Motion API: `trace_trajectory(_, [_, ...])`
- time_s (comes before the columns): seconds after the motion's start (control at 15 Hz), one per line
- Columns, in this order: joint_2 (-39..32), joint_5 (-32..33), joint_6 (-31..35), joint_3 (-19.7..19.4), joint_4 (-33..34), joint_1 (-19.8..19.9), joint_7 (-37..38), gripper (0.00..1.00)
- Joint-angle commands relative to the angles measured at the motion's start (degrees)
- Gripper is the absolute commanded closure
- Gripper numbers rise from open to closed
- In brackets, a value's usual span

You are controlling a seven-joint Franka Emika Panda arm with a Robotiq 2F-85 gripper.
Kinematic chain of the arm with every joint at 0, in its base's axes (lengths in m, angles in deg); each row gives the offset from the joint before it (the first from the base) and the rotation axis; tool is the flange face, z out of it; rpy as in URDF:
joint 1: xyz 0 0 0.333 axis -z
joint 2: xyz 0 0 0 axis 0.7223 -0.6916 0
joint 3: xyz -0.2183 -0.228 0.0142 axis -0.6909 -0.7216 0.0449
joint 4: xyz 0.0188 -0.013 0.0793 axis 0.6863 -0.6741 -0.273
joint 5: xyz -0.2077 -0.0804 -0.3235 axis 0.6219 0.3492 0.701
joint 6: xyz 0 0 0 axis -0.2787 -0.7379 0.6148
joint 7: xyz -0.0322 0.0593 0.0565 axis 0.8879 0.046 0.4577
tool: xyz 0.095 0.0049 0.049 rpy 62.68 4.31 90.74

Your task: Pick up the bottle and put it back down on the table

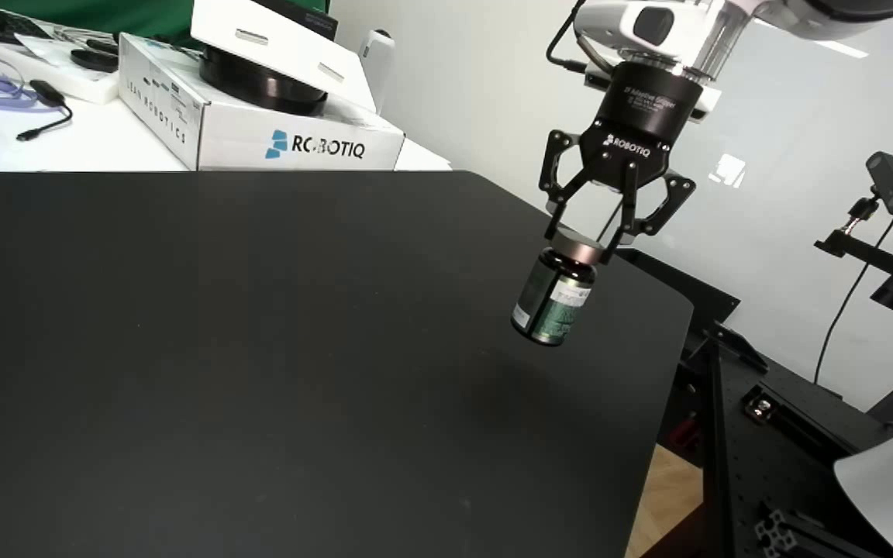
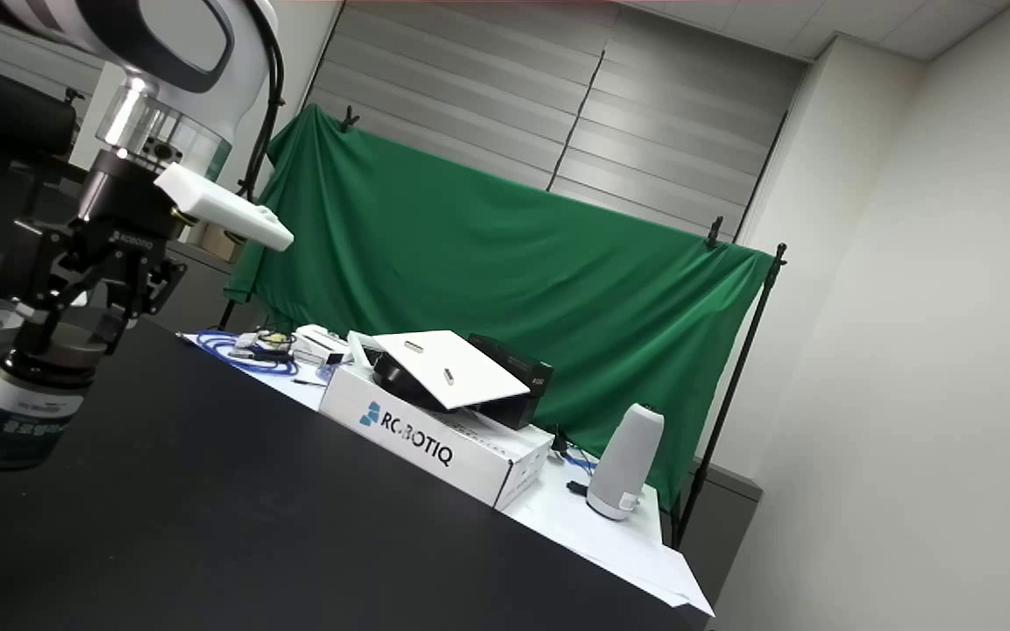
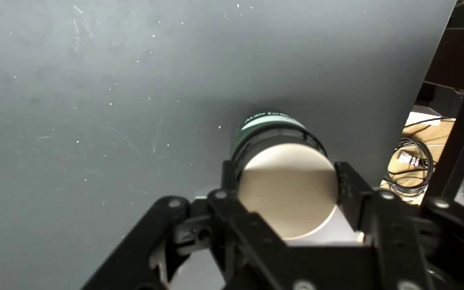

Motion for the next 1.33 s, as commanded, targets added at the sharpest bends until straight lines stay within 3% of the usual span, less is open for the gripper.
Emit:
trace_trajectory(0.0, [-1.9, 4.3, 3.9, 0.7, -1.1, 1.4, 3.3, 0.64])
trace_trajectory(0.4, [-5.2, 10.3, 12.1, 0.8, -2.6, 2.6, 7.1, 0.64])
trace_trajectory(1.13, [-9.6, 11.9, 19.7, 0.9, -2.8, 3.8, 11.4, 0.64])
trace_trajectory(1.2, [-9.3, 11.7, 19.0, 1.1, -2.7, 3.8, 11.5, 0.26])
trace_trajectory(1.27, [-8.9, 10.9, 18.7, 1.5, -2.8, 4.0, 11.1, 0.14])
